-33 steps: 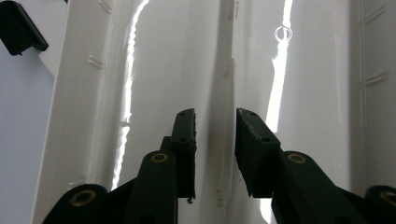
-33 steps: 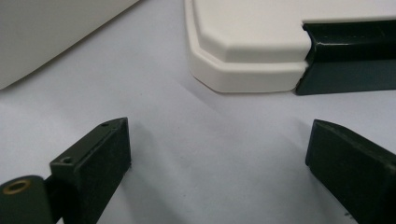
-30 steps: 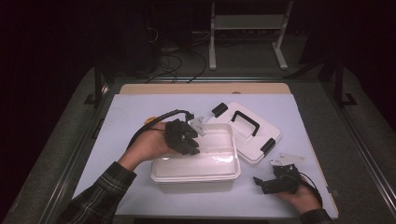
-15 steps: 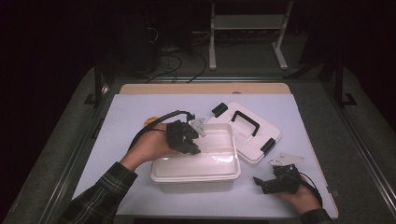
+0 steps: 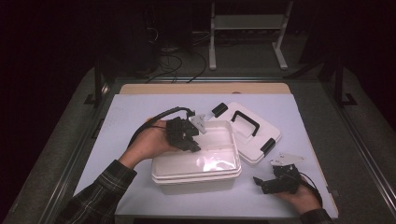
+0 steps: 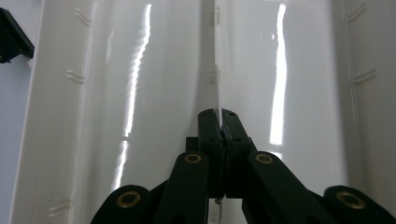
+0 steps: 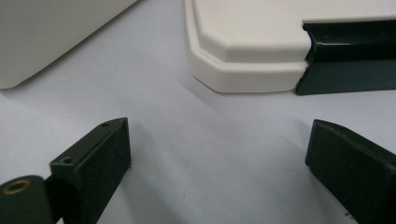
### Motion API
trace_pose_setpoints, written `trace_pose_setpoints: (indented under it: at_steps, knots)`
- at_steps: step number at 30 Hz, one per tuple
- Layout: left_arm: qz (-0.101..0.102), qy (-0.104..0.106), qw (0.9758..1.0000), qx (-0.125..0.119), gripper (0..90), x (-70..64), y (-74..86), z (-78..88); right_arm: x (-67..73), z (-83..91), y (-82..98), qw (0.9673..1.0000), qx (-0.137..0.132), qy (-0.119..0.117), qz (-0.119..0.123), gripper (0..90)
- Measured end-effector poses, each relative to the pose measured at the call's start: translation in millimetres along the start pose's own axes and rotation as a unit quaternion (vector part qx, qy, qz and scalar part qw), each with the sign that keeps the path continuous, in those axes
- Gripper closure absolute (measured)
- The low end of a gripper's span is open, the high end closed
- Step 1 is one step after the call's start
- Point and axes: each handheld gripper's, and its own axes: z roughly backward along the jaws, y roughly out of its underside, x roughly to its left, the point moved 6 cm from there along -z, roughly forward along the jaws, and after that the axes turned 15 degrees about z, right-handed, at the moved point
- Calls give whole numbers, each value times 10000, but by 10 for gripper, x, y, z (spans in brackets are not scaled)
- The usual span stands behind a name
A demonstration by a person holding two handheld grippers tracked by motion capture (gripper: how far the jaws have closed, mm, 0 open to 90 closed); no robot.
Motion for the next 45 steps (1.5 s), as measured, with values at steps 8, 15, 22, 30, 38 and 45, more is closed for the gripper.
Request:
trace_pose_setpoints:
  at_steps: [8, 15, 22, 30, 38, 45]
  knots:
    - [90, -43, 9996, -280, 886, 21, -59, 300, 2, 0, -1, 10000, -3, -4, -11, 62]
    - [161, -109, 9994, -296, 886, 44, -14, 473, 0, 0, 0, 10000, -2, 1, 2, 62]
    - [282, -205, 9990, -273, 886, 104, 108, 583, 0, -1, 0, 10000, -6, 5, 6, 62]
    - [511, -311, 9976, -339, 886, 187, 329, 740, 0, 0, 0, 10000, -7, 9, 6, 62]
    - [832, -434, 9950, -339, 885, 280, 617, 885, 1, 0, 0, 10000, -5, 9, 1, 62]
    - [1170, -640, 9905, -341, 885, 381, 938, 1017, 2, -1, 0, 10000, -8, 9, -1, 62]
